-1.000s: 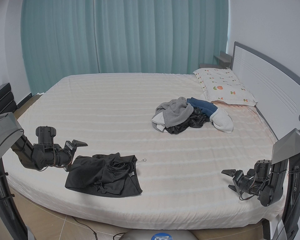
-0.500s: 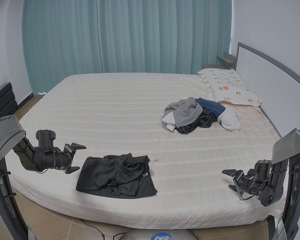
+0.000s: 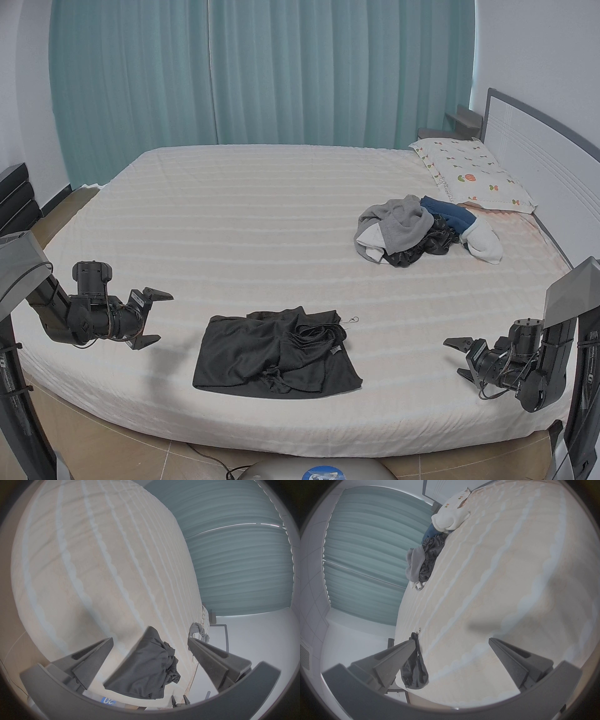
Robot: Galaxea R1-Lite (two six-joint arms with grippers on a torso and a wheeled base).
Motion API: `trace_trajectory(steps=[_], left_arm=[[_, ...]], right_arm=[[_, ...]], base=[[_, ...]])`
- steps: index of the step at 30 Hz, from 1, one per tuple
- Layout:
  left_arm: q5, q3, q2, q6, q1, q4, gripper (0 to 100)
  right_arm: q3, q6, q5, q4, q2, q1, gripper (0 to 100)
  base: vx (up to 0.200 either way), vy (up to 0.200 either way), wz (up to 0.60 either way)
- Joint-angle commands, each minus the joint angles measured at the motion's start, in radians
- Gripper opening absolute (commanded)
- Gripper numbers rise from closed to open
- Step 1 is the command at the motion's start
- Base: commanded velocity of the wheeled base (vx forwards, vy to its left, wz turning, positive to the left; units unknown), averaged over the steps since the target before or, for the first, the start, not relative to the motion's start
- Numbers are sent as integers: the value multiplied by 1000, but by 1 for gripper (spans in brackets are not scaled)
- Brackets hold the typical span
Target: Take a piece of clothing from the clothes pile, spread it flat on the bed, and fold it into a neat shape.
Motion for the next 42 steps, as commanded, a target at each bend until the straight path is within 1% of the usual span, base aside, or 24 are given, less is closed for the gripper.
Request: trace_trajectory(steps=[1,2,17,21,25,26,27,28,29,32,33,34,35,36,38,41,42], left_arm=[[0,0,2,0,1,-1,100],[2,0,2,0,1,-1,100],[-1,-3,-1,-5,1,2,100],[-1,-3,-1,-5,1,2,100],[-1,-3,1,-5,1,2,100],[-1,-3,2,-3,1,1,100],[0,-3,2,-3,1,1,100],[0,-3,4,-2,1,1,100],[2,-5,4,-2,1,1,100],[2,-3,4,-2,1,1,100],[2,-3,4,-2,1,1,100],[2,-2,2,-2,1,1,100],[2,-2,2,-2,1,1,100],[5,-2,1,-2,1,1,100],[6,-2,-1,-3,1,1,100],[9,-2,1,0,1,1,100],[9,-2,1,1,1,1,100]], right_arm=[[-5,2,0,-10,1,0,100],[-5,3,0,-10,1,0,100],[-8,8,1,-10,-2,0,100],[-16,6,0,-10,0,1,100],[-28,2,-57,-9,-8,23,100],[-29,-5,-89,-9,-22,47,100],[-29,-5,-98,-9,-26,55,100],[-31,-8,-130,-9,-52,87,100],[-33,-14,-149,-4,-86,122,100],[-52,-20,-157,13,-144,202,100],[-52,-20,-157,13,-144,202,100],[-80,-23,-163,56,-180,254,100],[-88,-23,-164,73,-190,265,100],[-126,-25,-175,148,-232,305,100],[-174,-25,-196,241,-275,343,100],[-289,-23,-250,464,-336,417,100],[-307,-23,-256,496,-341,426,100]], base=[[0,200,0],[0,200,0],[0,0,0],[0,200,0],[0,200,0],[0,200,0],[0,200,0],[0,200,0],[0,200,0],[0,0,0],[0,0,0],[0,0,0],[0,0,0],[0,0,0],[0,0,0],[0,0,0],[200,0,0]])
